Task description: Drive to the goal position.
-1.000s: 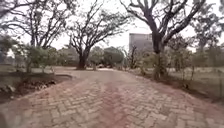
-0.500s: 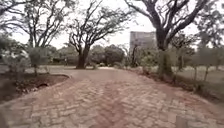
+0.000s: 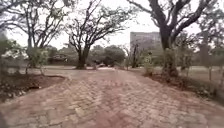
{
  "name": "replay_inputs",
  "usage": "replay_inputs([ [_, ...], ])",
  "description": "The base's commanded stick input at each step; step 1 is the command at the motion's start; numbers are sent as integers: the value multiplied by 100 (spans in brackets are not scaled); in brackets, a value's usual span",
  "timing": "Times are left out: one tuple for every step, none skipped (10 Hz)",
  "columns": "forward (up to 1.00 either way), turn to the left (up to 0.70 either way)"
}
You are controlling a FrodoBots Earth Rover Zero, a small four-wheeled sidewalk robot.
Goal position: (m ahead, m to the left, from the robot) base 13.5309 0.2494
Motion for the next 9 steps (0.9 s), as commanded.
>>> replay_inputs([
  [70,0],
  [70,0],
  [70,0],
  [70,0],
  [70,0],
  [70,0],
  [70,0],
  [70,0],
  [70,0],
])
